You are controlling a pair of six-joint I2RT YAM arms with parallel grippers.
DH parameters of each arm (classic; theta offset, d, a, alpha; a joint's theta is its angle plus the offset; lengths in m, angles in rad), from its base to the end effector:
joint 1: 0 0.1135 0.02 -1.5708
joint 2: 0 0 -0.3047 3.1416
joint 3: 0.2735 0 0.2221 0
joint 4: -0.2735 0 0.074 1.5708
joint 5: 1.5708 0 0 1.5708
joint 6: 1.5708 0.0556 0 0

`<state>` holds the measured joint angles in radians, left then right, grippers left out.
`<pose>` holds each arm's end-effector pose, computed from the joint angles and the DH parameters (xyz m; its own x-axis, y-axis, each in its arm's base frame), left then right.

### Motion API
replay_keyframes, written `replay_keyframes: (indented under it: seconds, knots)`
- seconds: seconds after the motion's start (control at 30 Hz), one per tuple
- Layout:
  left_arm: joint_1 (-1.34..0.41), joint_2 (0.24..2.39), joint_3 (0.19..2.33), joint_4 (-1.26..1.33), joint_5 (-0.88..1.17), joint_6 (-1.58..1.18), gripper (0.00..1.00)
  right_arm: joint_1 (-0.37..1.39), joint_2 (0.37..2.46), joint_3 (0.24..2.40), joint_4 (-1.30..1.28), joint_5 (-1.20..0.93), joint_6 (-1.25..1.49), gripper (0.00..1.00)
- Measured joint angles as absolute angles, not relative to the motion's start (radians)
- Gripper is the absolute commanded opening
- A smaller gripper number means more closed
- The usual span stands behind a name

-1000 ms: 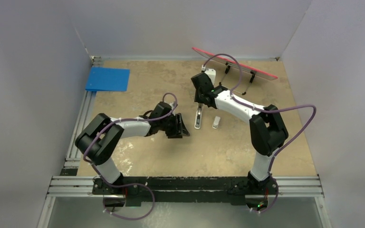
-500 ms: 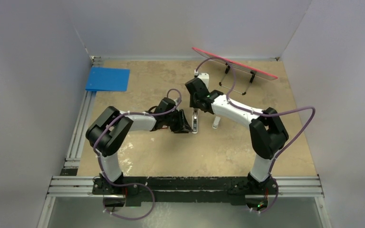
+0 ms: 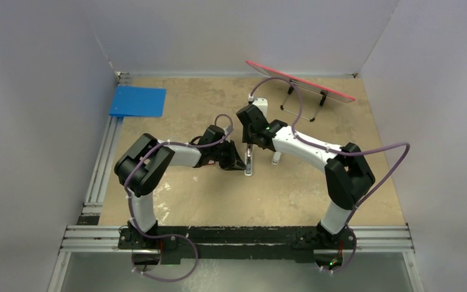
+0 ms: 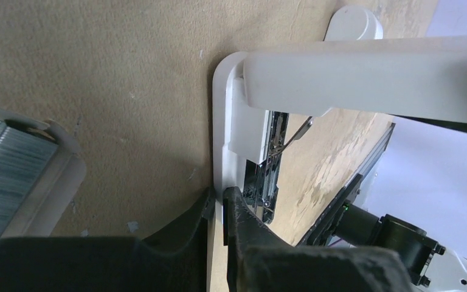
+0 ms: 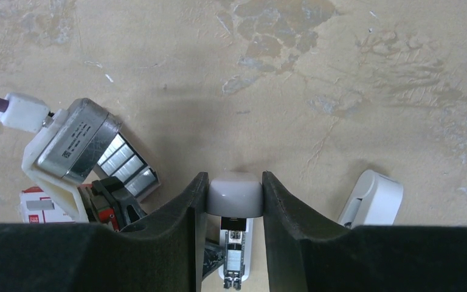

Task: Load the staples into the stapler

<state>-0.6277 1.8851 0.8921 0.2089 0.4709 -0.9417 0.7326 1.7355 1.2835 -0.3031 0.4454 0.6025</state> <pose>0.2836 -0.2370 0.1697 -0.9697 -0.1866 -0.1576 -0.0012 0.6487 -0.7610 0.2978 0.2356 0.2895 -0.6297 0.1215 -0.7673 -0.0164 0.9854 0.1694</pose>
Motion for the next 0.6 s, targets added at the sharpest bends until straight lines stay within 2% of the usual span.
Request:
replay_keyframes:
  seconds: [0.1, 0.6]
  knots:
    - [-0.625, 1.892, 0.897, 0.208, 0.481, -0.943, 0.01, 0.733, 1.729, 1.274, -0.305, 0.444, 0.604, 0.25]
    - [-0.624, 1.904, 0.92, 0.17, 0.482, -0.942, 0.0, 0.825, 1.687, 1.219, -0.326, 0.498, 0.628, 0.2]
